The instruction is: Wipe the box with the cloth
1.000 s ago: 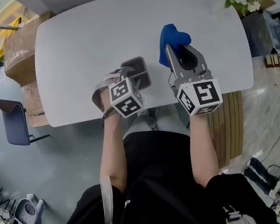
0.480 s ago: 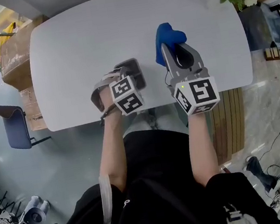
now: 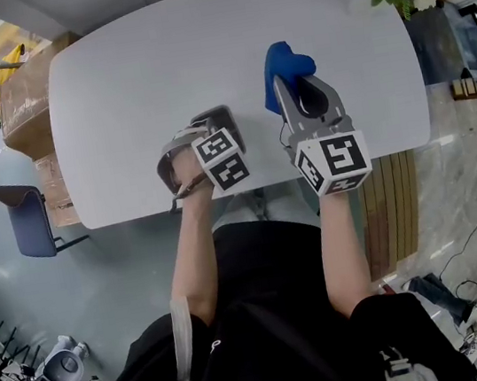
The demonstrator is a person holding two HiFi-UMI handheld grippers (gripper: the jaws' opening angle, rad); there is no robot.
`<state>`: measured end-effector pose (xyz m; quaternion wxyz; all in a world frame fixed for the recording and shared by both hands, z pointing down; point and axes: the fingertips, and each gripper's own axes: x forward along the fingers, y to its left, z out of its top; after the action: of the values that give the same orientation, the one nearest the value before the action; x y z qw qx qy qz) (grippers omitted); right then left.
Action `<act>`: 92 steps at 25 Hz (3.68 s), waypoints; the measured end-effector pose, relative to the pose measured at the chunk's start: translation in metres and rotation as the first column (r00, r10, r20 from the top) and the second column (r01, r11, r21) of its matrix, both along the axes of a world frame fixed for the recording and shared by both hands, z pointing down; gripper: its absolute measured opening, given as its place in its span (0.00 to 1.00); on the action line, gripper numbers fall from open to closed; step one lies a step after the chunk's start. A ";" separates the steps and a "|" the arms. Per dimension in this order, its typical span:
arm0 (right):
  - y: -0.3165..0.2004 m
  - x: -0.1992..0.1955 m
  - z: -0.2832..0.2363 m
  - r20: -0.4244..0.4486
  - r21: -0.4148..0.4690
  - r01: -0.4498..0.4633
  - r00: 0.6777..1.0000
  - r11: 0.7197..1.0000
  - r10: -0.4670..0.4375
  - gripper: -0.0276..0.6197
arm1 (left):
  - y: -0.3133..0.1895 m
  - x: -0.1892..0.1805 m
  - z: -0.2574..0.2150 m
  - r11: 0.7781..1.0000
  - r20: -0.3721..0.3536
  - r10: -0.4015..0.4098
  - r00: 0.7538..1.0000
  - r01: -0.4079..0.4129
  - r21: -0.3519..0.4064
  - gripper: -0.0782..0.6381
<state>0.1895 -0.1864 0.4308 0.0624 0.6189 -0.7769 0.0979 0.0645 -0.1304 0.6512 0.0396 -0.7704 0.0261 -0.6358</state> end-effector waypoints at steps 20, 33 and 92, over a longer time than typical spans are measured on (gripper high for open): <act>0.001 -0.032 -0.032 -0.072 0.043 0.103 0.992 0.994 -0.100 0.13 | 0.007 -0.010 -0.012 0.991 -0.198 -0.116 0.973 0.098 -0.095 0.18; 0.015 -0.054 -0.053 -0.083 0.096 0.169 0.983 0.981 -0.161 0.13 | 0.007 -0.008 -0.097 0.952 -0.629 -0.307 0.714 0.217 -0.218 0.18; 0.115 -0.179 -0.085 -0.268 -0.059 0.857 0.481 0.512 -0.835 0.13 | 0.069 -0.017 -0.233 0.978 -0.920 0.006 0.392 -0.194 -0.076 0.18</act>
<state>0.0105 -0.0715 0.3455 0.1788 0.1653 -0.9680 -0.0609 0.0475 -0.0609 0.4179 -0.0093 -0.9928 -0.0574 -0.1052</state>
